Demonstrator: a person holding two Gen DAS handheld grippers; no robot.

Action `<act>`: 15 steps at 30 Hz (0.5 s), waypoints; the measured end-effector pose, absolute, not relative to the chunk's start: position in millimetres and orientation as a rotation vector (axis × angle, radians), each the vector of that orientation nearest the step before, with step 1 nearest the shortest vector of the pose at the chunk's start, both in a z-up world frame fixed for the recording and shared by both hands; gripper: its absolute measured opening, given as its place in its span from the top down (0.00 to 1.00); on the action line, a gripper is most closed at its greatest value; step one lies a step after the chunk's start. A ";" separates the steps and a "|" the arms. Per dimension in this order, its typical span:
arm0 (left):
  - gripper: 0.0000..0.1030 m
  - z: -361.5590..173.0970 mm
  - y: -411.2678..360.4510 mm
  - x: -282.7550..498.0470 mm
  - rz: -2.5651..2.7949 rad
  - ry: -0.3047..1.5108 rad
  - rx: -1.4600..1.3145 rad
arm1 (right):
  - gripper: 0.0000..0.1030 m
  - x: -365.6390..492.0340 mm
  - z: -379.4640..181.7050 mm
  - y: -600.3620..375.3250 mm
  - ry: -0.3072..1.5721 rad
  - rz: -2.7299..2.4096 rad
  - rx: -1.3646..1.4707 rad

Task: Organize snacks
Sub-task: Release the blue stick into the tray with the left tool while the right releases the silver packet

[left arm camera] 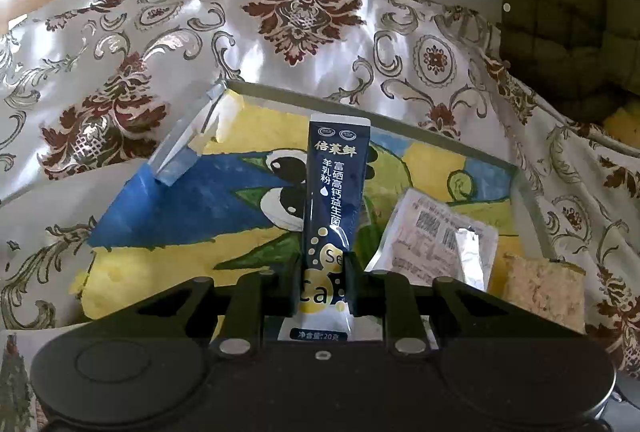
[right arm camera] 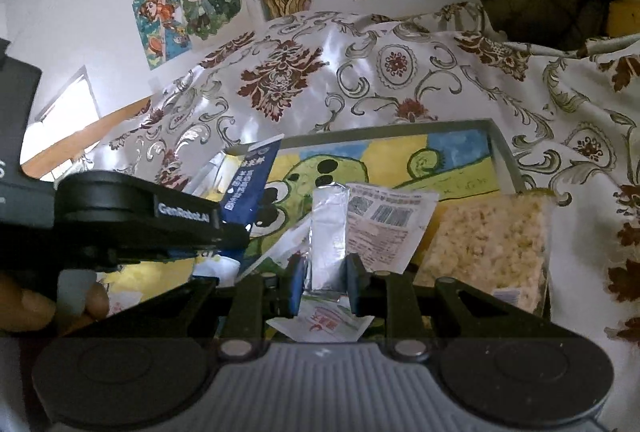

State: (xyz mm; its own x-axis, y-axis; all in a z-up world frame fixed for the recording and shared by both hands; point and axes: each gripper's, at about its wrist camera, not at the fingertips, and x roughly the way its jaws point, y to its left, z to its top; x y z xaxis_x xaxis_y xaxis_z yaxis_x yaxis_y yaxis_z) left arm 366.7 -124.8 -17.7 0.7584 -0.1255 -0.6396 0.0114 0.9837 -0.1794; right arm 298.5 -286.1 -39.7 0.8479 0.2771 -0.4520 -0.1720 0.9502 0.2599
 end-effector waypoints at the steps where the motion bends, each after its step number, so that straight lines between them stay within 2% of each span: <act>1: 0.78 -17.8 -125.4 366.8 -0.074 0.707 -0.168 | 0.75 298.2 -39.5 -285.8 0.508 0.238 0.212; 15: 0.77 -20.6 -132.2 366.3 -0.072 0.726 -0.140 | 0.74 300.6 -46.1 -287.6 0.554 0.218 0.205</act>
State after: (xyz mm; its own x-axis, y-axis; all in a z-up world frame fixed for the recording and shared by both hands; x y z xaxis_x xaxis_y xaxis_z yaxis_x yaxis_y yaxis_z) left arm 366.3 -132.2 -20.6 0.7457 -0.1137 -0.6565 0.0167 0.9882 -0.1523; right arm 300.6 -287.6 -46.1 0.8285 0.2587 -0.4967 -0.1487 0.9567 0.2502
